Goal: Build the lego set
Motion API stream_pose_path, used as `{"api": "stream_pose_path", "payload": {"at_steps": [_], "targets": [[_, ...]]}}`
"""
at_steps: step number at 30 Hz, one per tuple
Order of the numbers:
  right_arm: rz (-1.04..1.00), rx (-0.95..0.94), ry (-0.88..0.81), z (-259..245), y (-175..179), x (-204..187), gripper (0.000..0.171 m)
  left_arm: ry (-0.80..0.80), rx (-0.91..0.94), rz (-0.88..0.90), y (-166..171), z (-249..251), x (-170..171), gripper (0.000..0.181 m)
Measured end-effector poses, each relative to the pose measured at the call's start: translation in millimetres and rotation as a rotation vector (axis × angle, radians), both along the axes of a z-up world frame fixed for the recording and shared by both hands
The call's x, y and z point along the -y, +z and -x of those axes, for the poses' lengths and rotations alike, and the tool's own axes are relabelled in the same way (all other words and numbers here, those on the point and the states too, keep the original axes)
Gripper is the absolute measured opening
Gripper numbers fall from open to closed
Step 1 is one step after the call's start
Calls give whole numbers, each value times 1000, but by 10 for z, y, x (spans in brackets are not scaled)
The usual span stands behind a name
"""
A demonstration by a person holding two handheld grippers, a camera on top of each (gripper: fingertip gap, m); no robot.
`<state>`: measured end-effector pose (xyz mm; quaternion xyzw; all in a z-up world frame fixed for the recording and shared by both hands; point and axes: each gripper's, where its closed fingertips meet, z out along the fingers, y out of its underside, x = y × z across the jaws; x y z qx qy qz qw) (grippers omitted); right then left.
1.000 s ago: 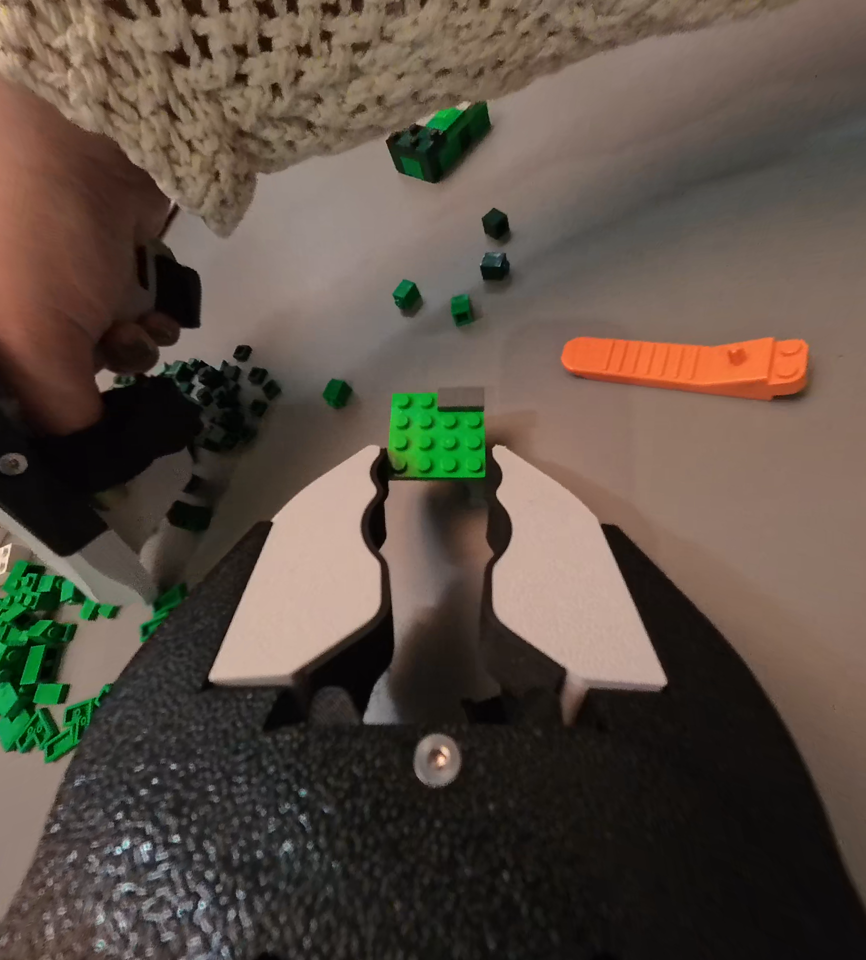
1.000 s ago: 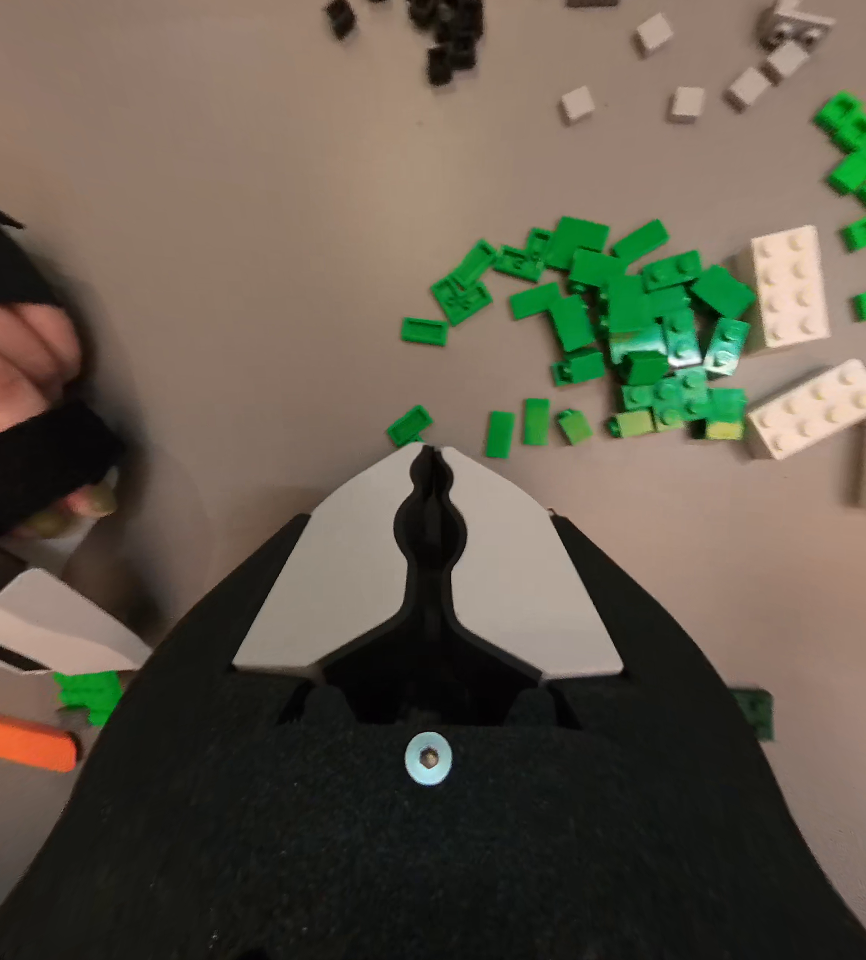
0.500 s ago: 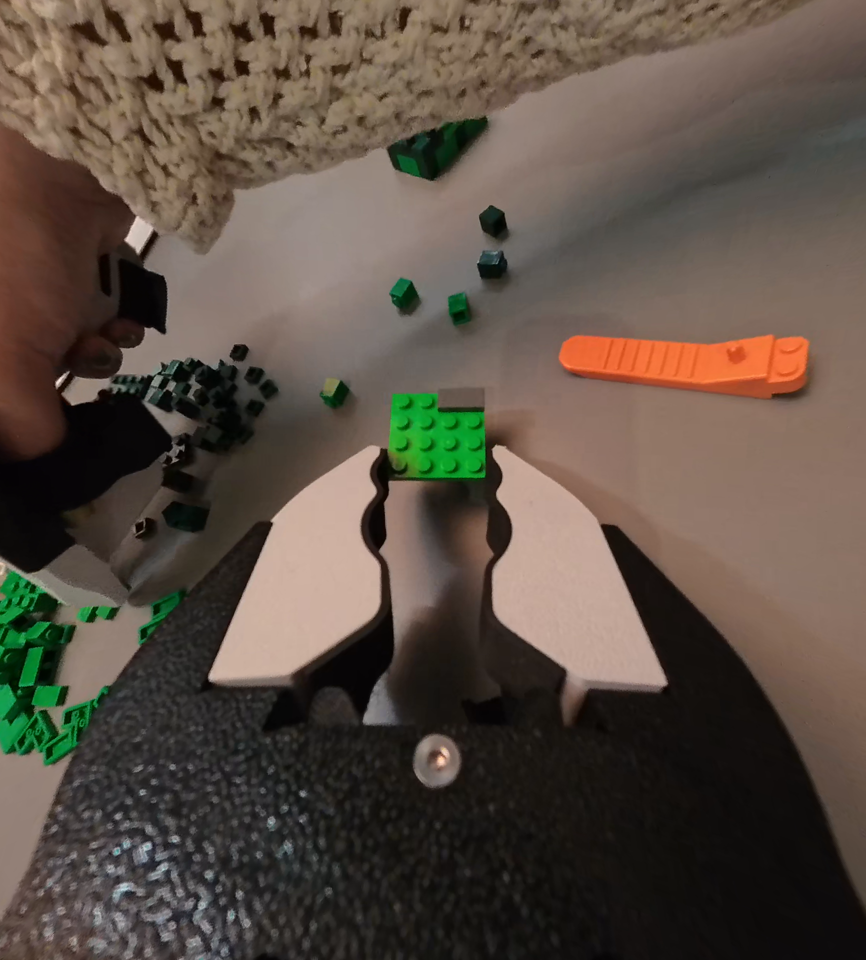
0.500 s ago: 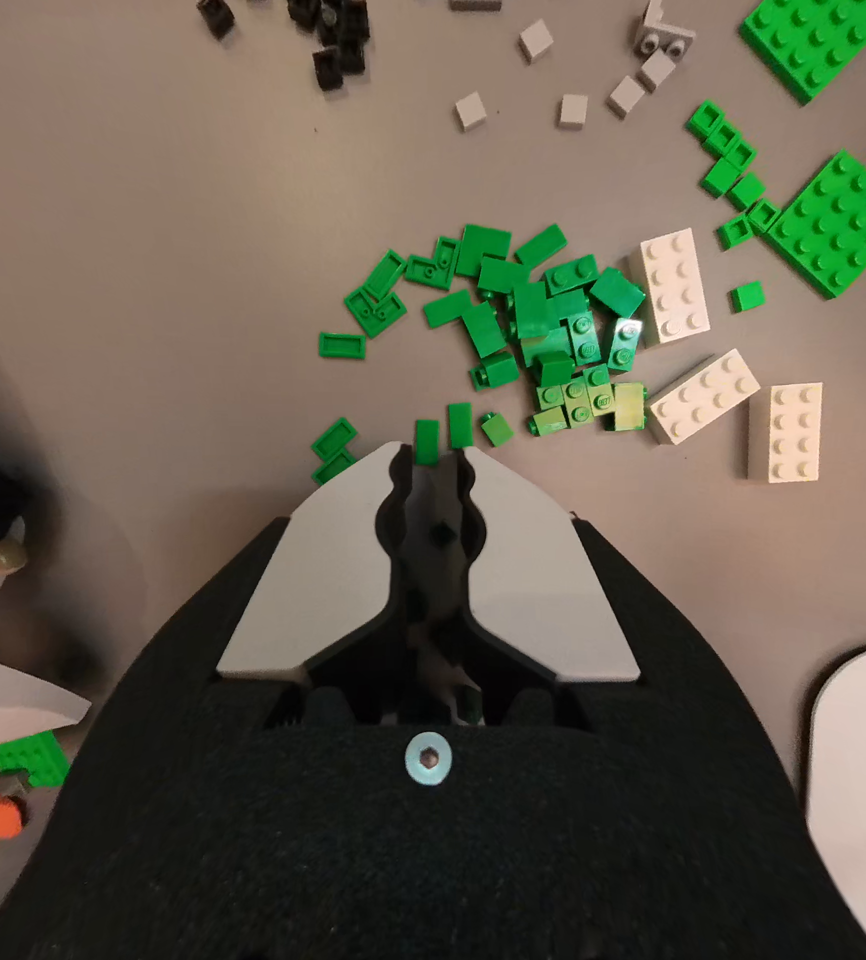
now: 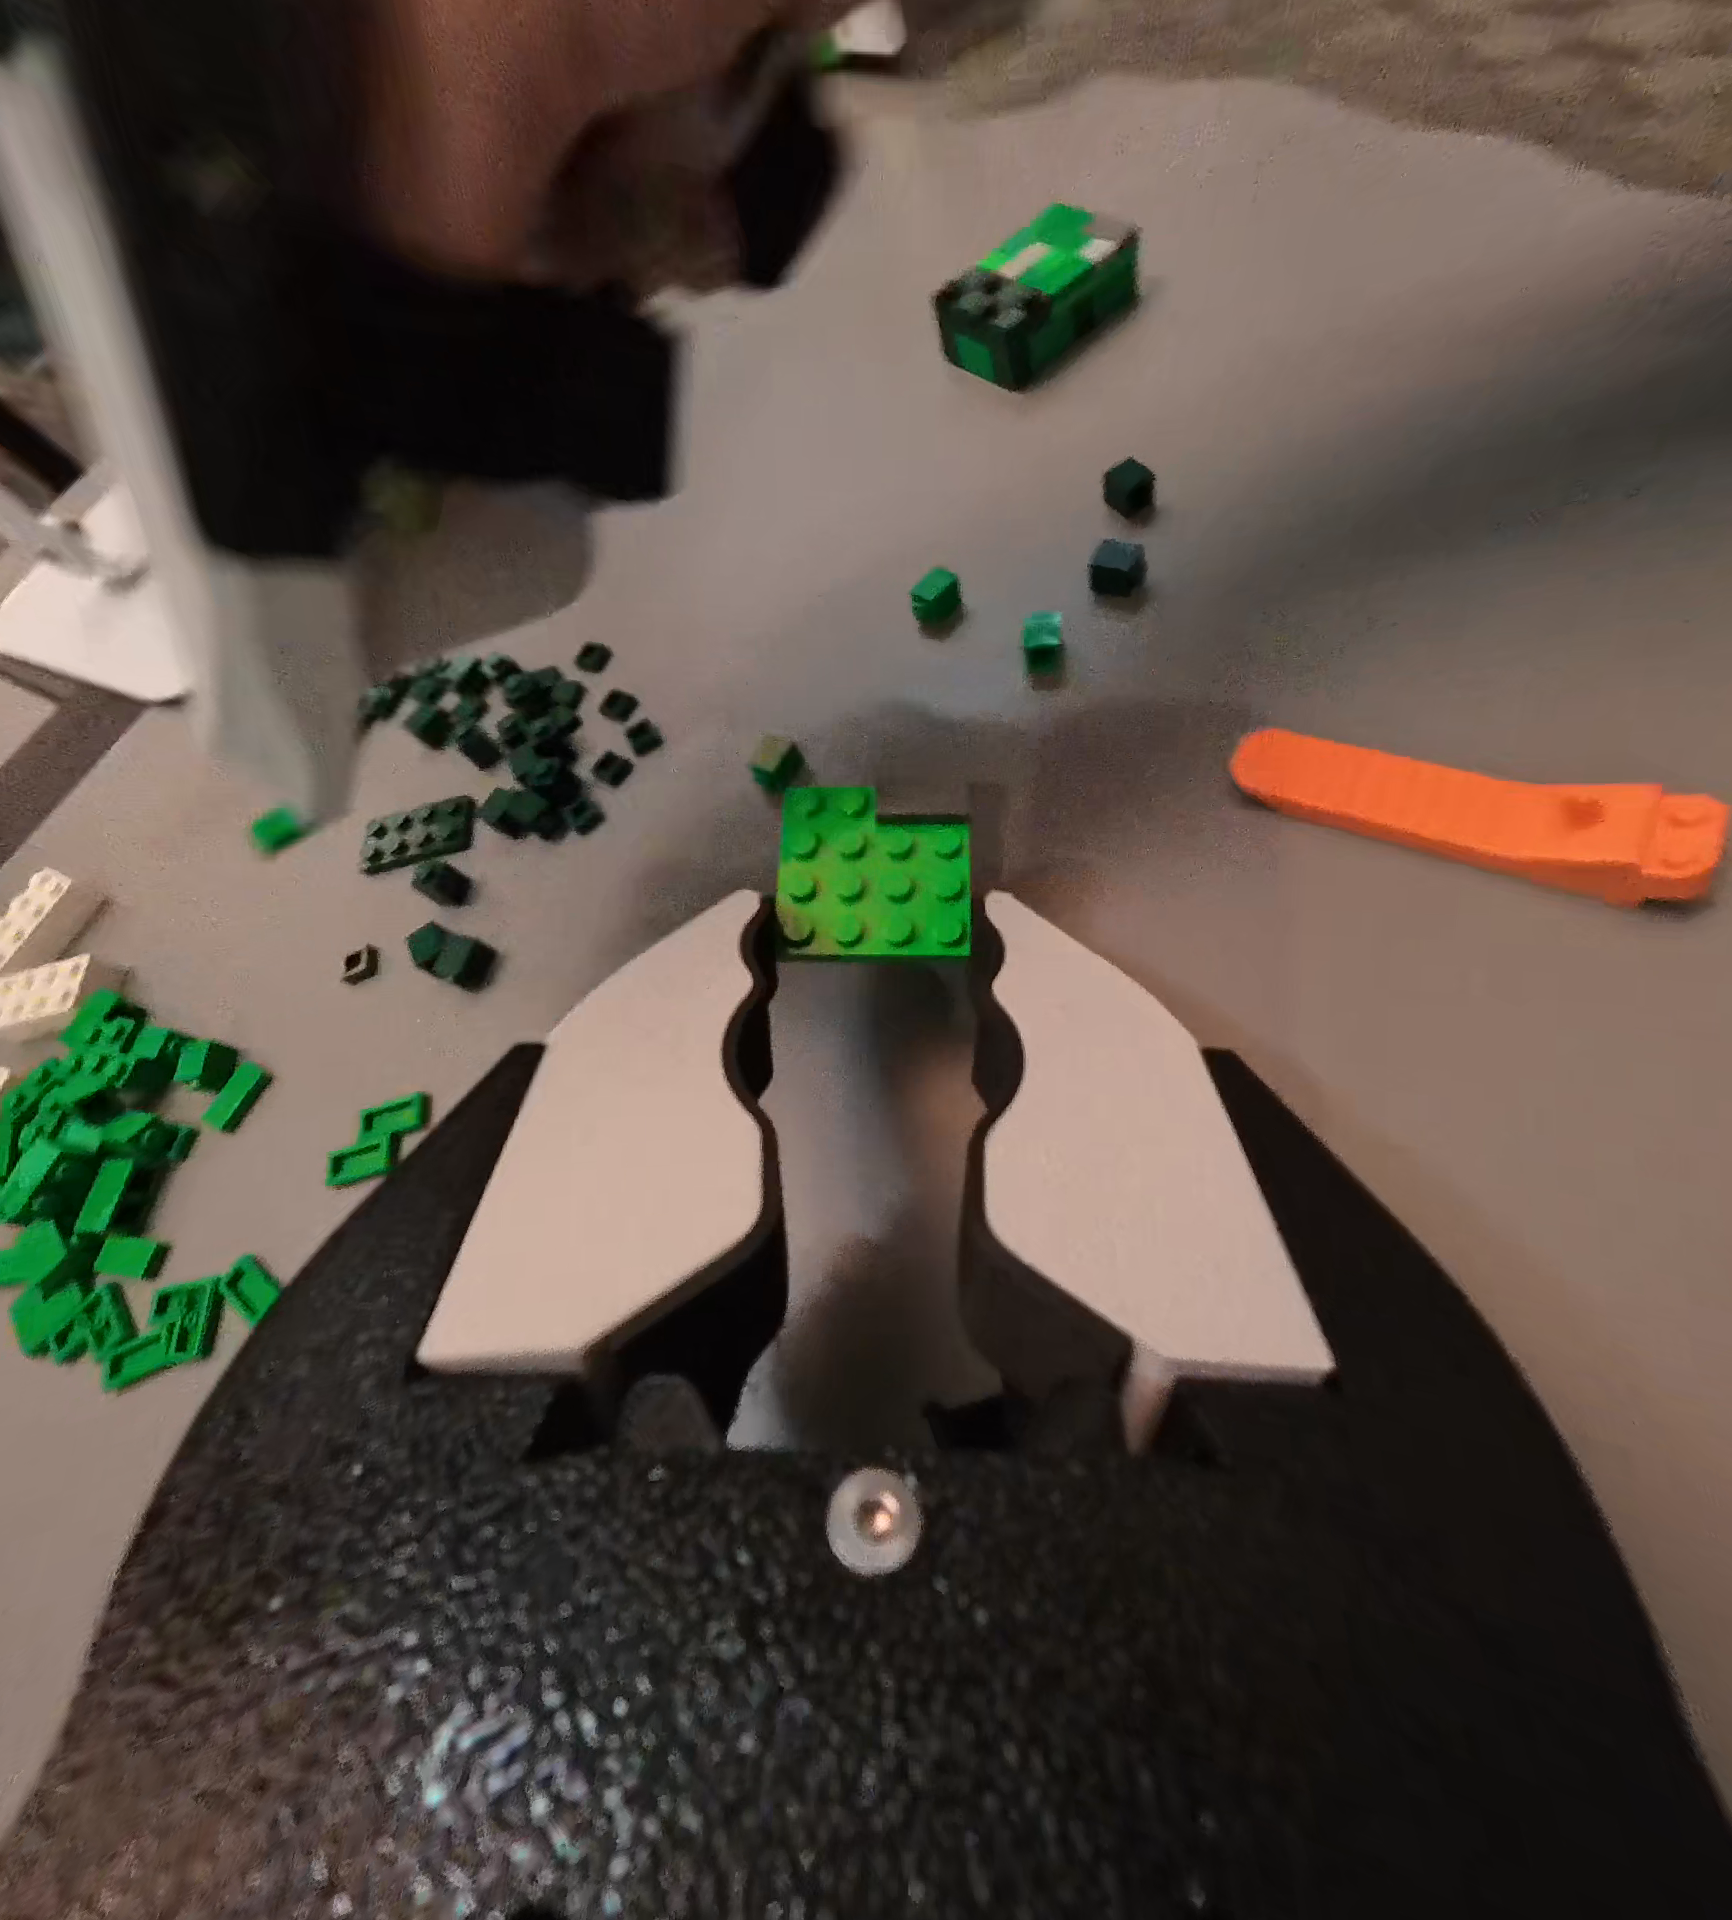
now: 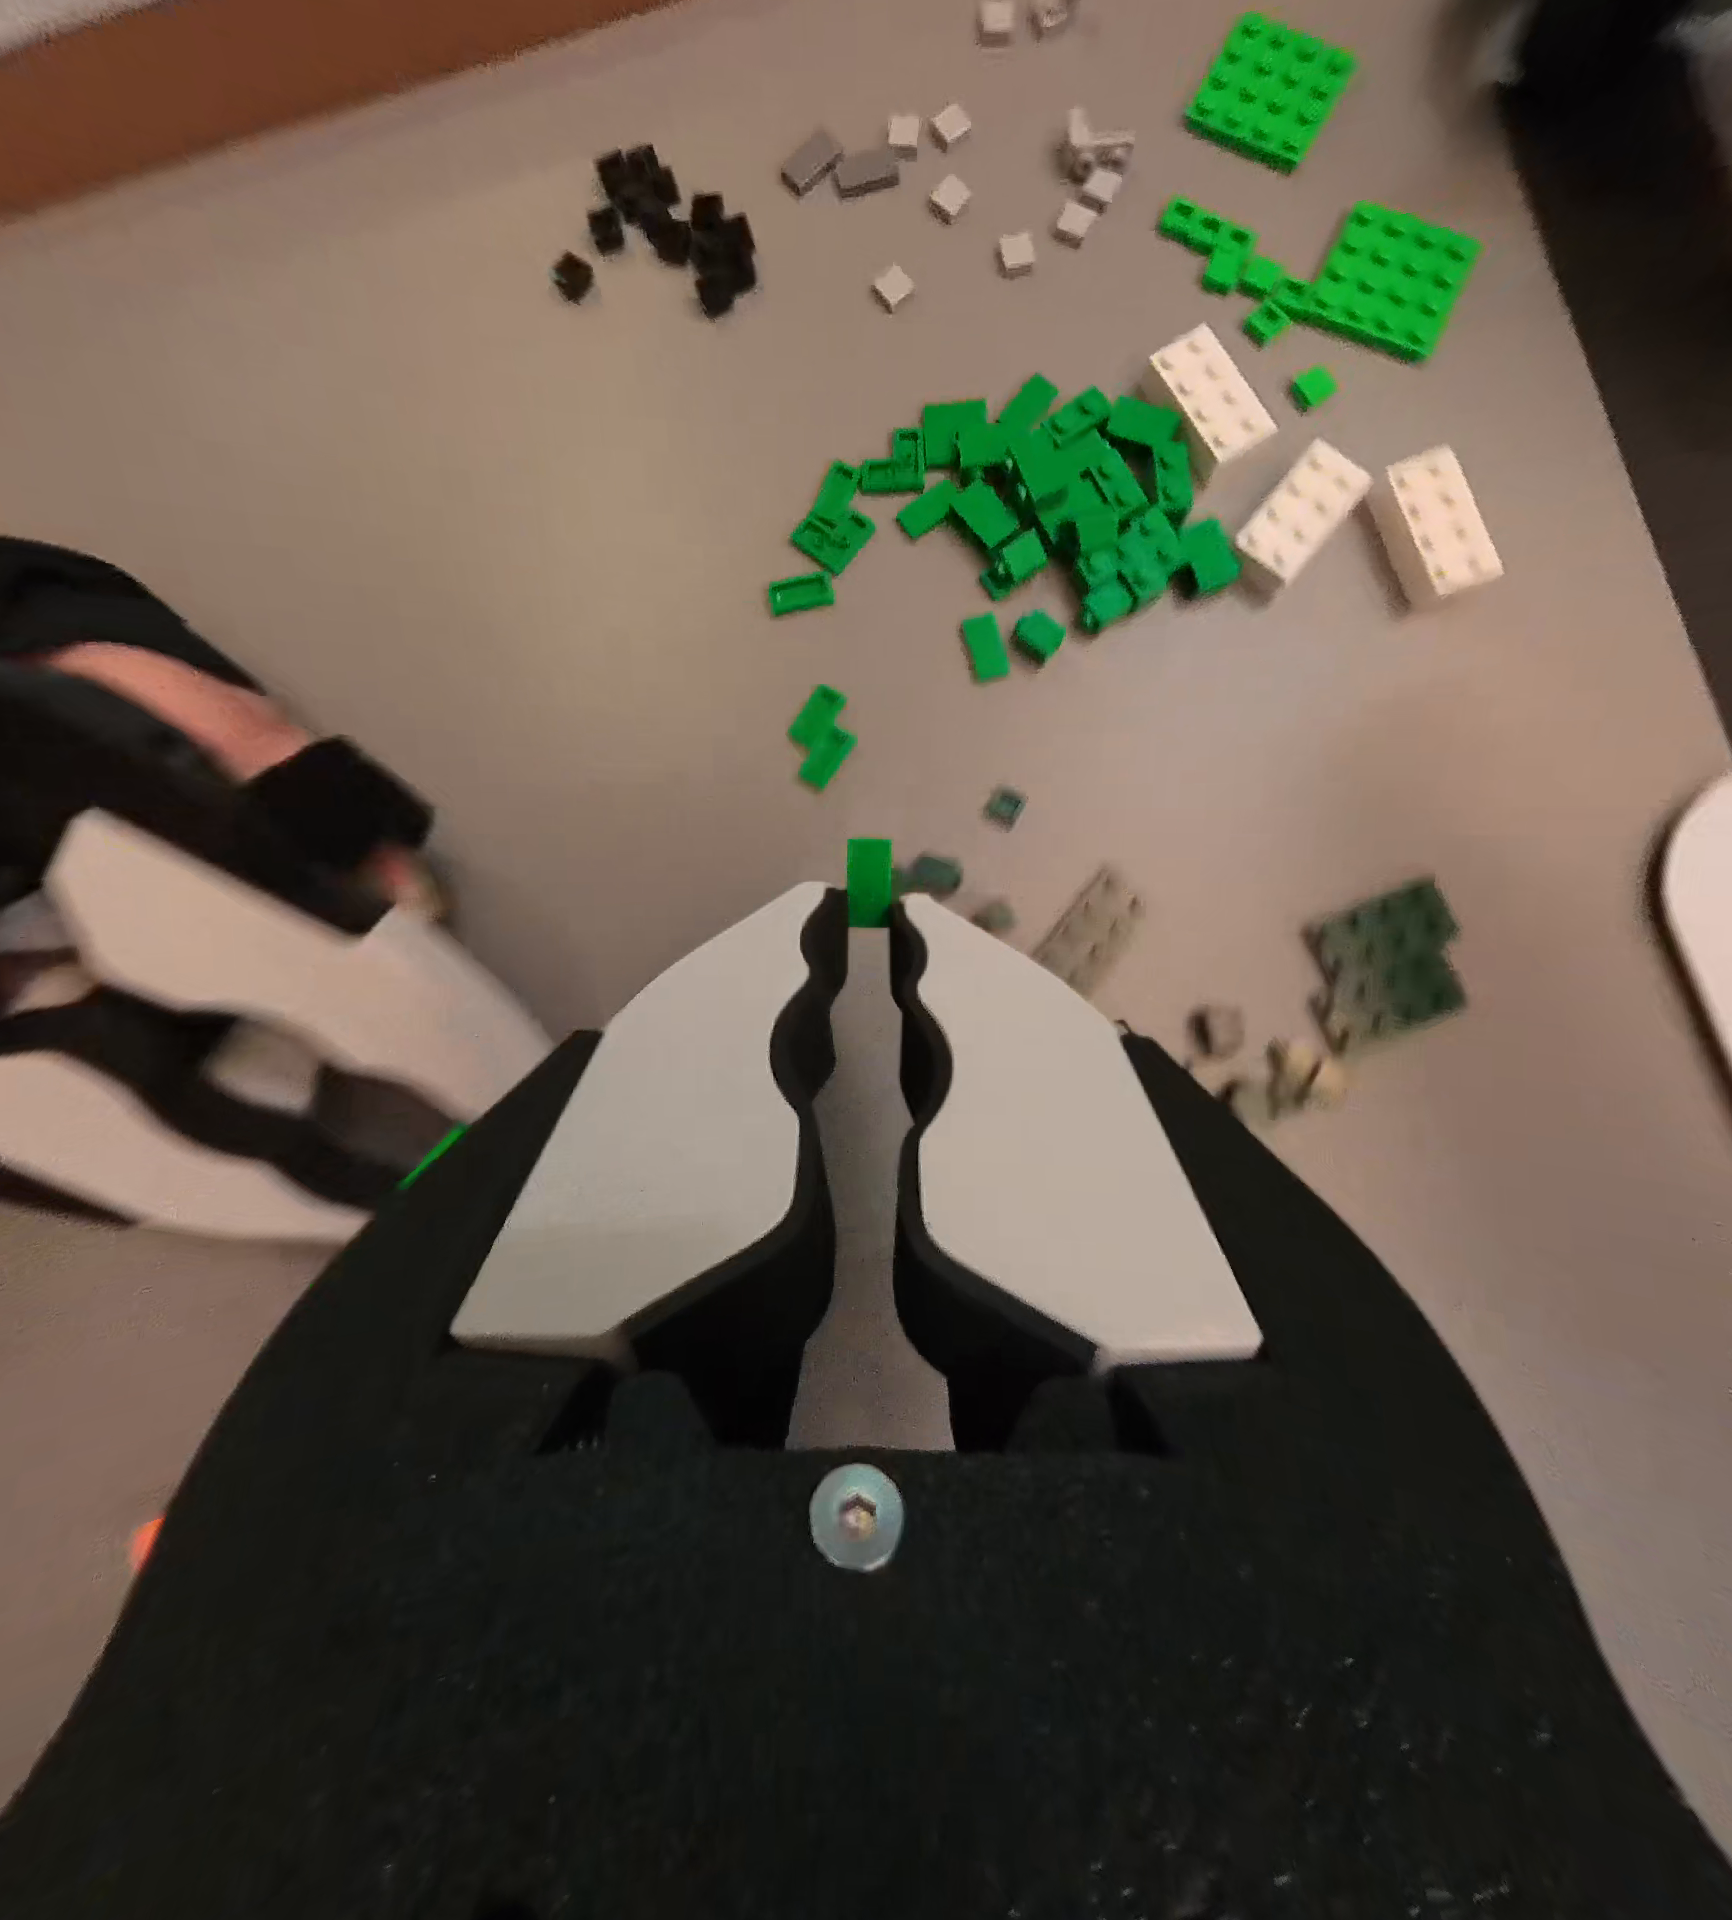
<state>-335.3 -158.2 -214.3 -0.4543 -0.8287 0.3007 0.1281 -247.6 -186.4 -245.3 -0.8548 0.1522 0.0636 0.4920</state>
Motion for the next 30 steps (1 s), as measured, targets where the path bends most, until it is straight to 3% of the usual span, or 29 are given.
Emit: {"api": "stream_pose_path", "payload": {"at_steps": [5, 9, 21, 30], "targets": [[-9, 33, -134, -674, 31, 54, 7, 78, 50, -9, 28, 93, 10, 35], [-8, 58, -169, -912, -39, 220, 7, 61, 27, 9, -4, 62, 9, 35], [-100, 42, -276, -926, -193, 130, 7, 9, 20, 4, 0, -21, -2, 35], [40, 4, -245, -991, -74, 194, 11, -52, 23, -6, 13, -95, 1, 35]]}}
